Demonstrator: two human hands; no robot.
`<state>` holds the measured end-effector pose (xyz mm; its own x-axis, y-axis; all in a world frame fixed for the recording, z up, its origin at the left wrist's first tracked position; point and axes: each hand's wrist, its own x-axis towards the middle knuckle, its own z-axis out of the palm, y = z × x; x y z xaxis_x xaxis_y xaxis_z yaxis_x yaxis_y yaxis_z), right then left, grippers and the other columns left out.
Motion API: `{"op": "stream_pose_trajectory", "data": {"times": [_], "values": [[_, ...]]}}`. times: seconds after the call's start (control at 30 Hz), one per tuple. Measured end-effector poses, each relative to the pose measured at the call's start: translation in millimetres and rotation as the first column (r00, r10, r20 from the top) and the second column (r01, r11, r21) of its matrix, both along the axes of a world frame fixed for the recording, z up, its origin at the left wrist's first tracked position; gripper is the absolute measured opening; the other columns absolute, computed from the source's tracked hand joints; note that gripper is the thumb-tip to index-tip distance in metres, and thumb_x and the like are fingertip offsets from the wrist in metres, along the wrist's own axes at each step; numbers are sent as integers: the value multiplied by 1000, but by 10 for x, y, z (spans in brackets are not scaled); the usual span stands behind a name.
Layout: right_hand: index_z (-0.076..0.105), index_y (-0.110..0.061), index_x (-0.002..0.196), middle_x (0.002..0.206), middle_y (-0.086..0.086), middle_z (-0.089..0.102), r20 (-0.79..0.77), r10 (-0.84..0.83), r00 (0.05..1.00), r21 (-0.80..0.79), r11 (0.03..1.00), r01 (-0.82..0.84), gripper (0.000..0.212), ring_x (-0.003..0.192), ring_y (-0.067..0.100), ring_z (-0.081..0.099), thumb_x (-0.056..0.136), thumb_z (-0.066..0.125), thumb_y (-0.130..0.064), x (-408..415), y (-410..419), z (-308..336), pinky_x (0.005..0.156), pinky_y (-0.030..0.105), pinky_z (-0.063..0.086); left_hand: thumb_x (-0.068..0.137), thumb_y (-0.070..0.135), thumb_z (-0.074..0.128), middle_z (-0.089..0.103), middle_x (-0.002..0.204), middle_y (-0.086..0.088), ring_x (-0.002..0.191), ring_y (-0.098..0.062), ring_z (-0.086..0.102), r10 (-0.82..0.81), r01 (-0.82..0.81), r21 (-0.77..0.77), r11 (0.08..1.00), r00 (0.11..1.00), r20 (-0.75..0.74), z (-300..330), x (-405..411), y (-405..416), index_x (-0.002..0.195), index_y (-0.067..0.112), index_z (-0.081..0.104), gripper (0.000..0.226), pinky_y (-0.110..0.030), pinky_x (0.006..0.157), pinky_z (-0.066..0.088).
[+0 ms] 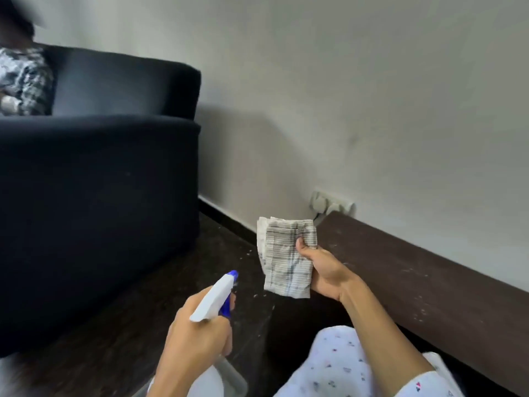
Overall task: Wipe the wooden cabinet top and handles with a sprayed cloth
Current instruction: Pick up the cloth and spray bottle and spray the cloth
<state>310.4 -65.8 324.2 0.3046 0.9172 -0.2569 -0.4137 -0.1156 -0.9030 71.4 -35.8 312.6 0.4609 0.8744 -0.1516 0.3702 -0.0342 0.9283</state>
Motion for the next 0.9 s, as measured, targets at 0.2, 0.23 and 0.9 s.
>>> {"op": "stream_pose_trajectory", "data": {"times": [0.2, 0.23, 0.9], "values": [[58, -3, 122, 122, 18, 63, -43, -42, 998, 49, 998, 44, 44, 110, 29, 62, 93, 44, -32, 333, -347, 112, 89, 43, 51, 56, -12, 54, 57, 68, -6, 68, -27, 57, -144, 144, -15, 990, 989, -44, 341, 725, -193, 69, 14, 59, 30, -37, 61, 52], [60, -3, 120, 122, 18, 63, -77, -51, 996, 62, 997, 56, 46, 110, 30, 62, 90, 46, -35, 384, -354, 84, 93, 44, 48, 56, -13, 54, 56, 68, -5, 68, -25, 56, -153, 153, -2, 988, 987, -47, 374, 847, -210, 69, 14, 59, 30, -37, 64, 53], [62, 1, 113, 116, 24, 64, -300, -258, 918, 90, 951, 297, 44, 111, 39, 58, 97, 37, -32, 1070, -367, -175, 97, 53, 41, 62, -12, 56, 54, 78, -5, 67, -19, 51, -141, 159, 125, 979, 980, -138, 230, 1932, 129, 97, 18, 50, 46, -25, 52, 45]]}}
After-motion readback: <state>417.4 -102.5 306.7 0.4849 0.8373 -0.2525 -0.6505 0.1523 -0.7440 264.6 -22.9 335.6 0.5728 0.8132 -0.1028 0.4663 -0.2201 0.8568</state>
